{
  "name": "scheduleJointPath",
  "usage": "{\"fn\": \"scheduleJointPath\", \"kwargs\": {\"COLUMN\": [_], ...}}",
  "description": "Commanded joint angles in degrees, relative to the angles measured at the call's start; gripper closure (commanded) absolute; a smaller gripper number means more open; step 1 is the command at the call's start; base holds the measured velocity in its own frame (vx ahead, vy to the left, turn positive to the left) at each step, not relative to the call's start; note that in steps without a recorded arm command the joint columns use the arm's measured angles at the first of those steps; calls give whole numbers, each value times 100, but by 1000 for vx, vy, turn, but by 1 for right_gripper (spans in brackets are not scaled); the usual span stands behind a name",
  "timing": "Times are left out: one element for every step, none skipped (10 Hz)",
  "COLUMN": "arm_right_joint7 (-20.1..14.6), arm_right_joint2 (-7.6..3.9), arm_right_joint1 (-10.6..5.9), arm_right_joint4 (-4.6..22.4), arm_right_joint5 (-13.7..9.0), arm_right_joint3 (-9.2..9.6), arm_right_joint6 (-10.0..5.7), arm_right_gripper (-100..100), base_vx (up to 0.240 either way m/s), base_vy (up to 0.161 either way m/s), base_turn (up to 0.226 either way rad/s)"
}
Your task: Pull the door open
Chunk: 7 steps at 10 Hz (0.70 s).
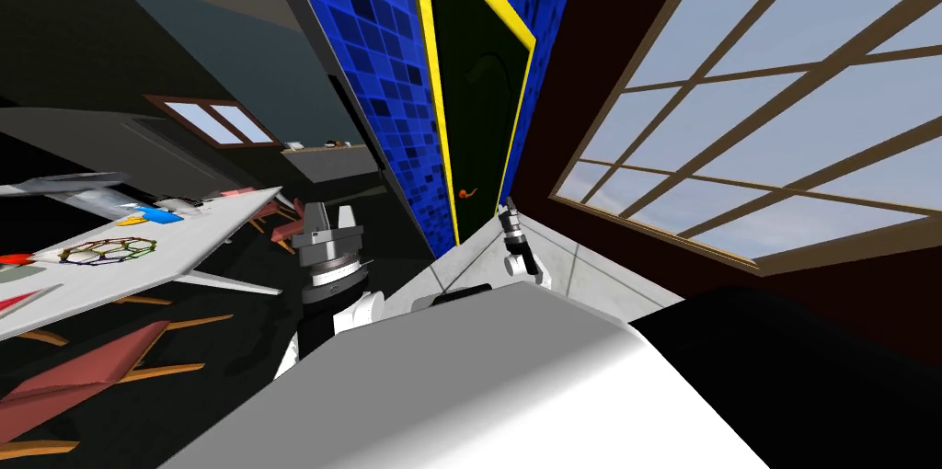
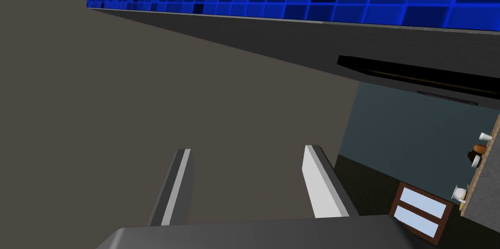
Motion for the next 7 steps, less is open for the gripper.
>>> {"fn": "scheduleJointPath", "kwargs": {"arm_right_joint7": [-66, -120, -120, -174, -230, -230, -285], "arm_right_joint2": [-69, -127, -127, -185, -243, -243, -302], "arm_right_joint1": [-100, -180, -180, -260, -343, -343, -425], "arm_right_joint4": [286, 453, 537, 740, 962, 985, 1211], "arm_right_joint5": [0, 0, 0, 0, 0, 0, -1], "arm_right_joint3": [30, 55, 55, 80, 106, 106, 132], "arm_right_joint6": [-72, -102, -102, -132, -163, -163, -195], "arm_right_gripper": [-100, -100, -100, -100, -100, -100, -100], "base_vx": [52, 60, 53, 56, 65, 53, 53], "base_vy": [-29, -38, -34, -37, -43, -37, -34], "base_turn": [100, 154, 72, 123, 174, 47, 99]}}
